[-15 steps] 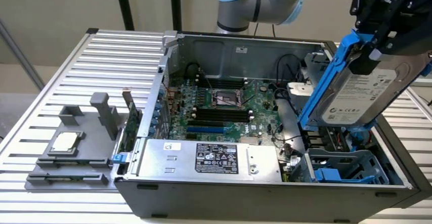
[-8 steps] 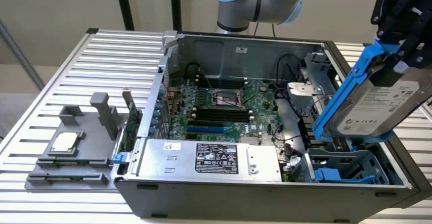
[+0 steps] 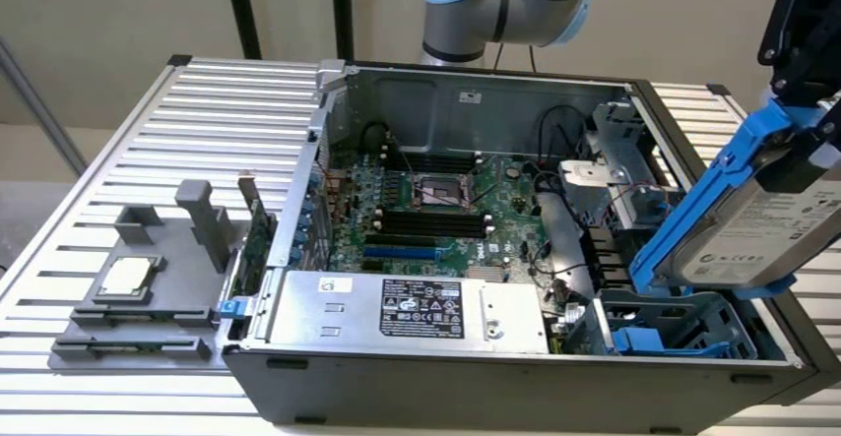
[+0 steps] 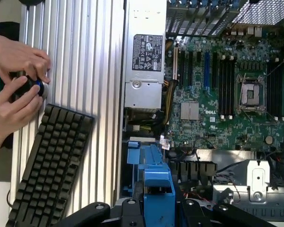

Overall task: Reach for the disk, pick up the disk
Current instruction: 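Pick up the disk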

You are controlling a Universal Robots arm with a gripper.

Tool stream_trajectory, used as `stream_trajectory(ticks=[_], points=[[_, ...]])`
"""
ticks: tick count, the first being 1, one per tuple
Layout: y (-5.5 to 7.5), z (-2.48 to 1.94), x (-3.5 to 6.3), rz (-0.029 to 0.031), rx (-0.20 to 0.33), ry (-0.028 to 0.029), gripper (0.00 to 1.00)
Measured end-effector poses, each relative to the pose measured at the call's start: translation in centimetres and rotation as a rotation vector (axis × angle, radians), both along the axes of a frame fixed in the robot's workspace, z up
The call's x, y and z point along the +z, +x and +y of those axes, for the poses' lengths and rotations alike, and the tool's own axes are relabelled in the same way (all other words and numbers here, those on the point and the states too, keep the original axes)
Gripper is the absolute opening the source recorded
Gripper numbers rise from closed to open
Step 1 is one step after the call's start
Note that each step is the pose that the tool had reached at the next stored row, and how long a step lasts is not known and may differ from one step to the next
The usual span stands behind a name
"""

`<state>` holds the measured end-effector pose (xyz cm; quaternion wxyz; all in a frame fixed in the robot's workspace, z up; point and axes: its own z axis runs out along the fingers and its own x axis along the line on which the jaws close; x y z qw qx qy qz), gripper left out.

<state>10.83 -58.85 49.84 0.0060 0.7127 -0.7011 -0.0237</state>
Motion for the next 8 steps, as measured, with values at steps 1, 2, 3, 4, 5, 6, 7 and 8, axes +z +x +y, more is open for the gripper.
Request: stream_trajectory(ticks=[1, 2, 3, 4, 5, 6, 7, 8], points=[[0.01, 0.0, 0.0, 0.0, 0.0, 0.0002, 0.33], [0.01, 0.0, 0.0, 0.0, 0.0, 0.0001, 0.33], [0.02, 0.0, 0.0, 0.0, 0.0, 0.0002, 0.33], [0.02, 0.0, 0.0, 0.0, 0.0, 0.0002, 0.33], [0.02, 0.0, 0.0, 0.0, 0.0, 0.0002, 0.33], [0.02, 0.0, 0.0, 0.0, 0.0, 0.0003, 0.33], [0.02, 0.0, 0.0, 0.0, 0.0, 0.0002, 0.33], [0.02, 0.0, 0.0, 0.0, 0.0, 0.0003, 0.33]])
